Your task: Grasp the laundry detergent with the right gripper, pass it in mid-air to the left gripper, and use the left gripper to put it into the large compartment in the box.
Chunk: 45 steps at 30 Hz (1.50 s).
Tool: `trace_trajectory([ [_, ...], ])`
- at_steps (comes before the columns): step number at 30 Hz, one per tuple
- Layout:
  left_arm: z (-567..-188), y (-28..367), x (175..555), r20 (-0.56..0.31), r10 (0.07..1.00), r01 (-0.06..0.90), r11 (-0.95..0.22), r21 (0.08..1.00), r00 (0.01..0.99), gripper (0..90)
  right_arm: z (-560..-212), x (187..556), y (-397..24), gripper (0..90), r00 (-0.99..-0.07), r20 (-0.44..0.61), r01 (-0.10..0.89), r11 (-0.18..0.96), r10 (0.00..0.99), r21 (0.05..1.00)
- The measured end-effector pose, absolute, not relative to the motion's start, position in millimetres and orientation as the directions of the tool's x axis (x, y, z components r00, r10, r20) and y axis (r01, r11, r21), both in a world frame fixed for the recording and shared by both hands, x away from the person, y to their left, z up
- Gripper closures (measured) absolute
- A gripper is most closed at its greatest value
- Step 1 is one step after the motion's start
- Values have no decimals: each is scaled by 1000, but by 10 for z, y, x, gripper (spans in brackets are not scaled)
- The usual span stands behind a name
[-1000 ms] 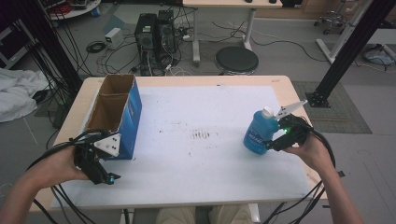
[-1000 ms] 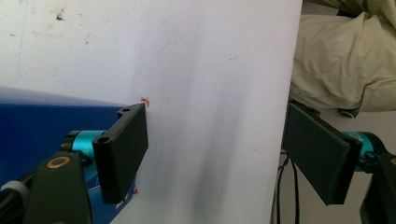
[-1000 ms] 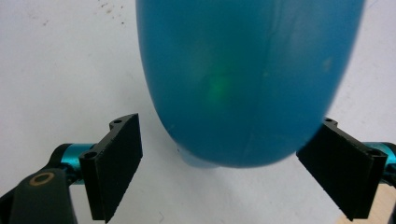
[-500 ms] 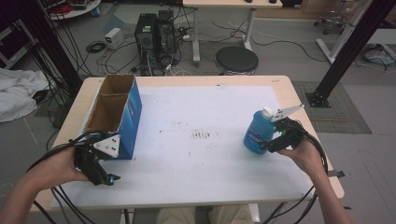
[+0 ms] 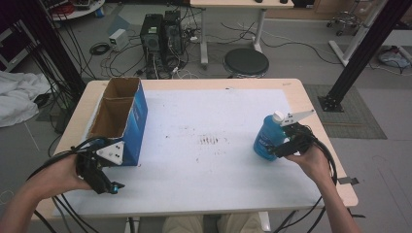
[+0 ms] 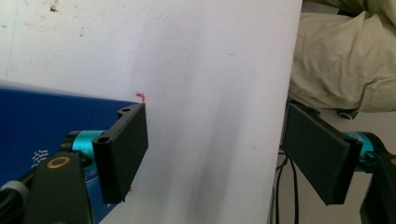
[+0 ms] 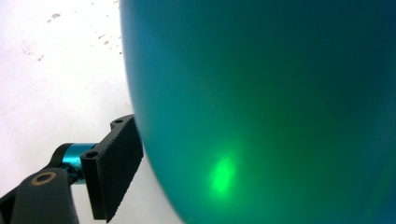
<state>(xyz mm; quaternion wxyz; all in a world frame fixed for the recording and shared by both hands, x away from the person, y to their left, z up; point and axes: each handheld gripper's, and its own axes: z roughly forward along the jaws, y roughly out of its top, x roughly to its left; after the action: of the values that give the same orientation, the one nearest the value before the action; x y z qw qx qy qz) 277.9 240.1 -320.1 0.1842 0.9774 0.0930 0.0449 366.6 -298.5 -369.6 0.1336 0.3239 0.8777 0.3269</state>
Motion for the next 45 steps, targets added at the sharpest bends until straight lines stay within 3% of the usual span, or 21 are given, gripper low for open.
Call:
trace_trajectory([
  [13, -3212, 2403, 2775, 51, 198, 166, -916, 366, 979, 229, -3708, 3674, -2978, 186, -752, -31, 469, 567, 658, 677],
  [14, -3211, 2402, 2778, 51, 196, 164, -916, 366, 979, 229, -3714, 3673, -2981, 255, -752, -27, 470, 566, 658, 677],
  [22, -3209, 2410, 2780, 51, 200, 168, -914, 368, 978, 229, -3746, 3681, -2974, 258, -753, -18, 471, 557, 658, 684],
  [45, -3219, 2414, 2777, 49, 201, 168, -913, 371, 978, 229, -3762, 3665, -2993, 377, -733, 1, 467, 502, 680, 727],
])
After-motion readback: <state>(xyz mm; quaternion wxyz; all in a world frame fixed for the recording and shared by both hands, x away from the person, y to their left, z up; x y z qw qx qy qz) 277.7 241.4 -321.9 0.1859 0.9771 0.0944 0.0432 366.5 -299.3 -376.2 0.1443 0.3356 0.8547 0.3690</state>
